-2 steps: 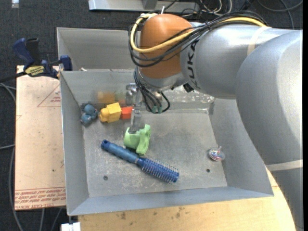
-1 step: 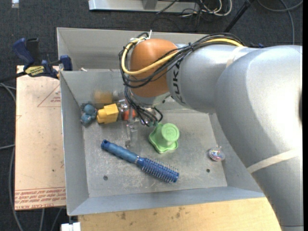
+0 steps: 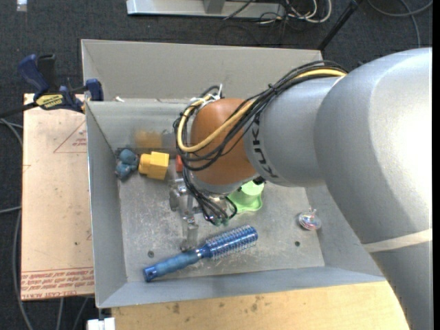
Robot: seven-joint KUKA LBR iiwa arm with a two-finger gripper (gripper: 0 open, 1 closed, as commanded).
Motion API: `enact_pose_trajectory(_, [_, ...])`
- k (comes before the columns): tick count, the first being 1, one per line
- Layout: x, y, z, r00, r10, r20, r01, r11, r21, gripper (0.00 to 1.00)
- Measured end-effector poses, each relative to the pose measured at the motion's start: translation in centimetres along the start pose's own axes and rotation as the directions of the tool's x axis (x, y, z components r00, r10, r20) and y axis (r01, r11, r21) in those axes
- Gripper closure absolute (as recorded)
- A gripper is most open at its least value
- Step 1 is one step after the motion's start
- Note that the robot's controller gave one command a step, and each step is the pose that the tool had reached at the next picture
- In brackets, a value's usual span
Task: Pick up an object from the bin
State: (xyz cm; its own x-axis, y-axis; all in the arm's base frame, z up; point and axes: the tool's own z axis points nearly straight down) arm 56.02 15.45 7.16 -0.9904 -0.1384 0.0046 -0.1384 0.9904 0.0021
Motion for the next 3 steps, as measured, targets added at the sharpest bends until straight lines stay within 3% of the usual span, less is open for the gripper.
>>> enact_pose_trajectory(1, [3.4, -1.5, -3.8, 0.986, -0.167, 0.005, 0.167, 0.986, 0.003, 0.00])
enact_pose_trajectory(2, [7.1, 2.4, -0.2, 0.989, -0.143, 0.028, 0.143, 0.990, 0.003, 0.00])
enact_pose_trajectory(3, [7.4, 2.2, 0.0, 0.990, -0.138, 0.012, 0.138, 0.990, 0.003, 1.00])
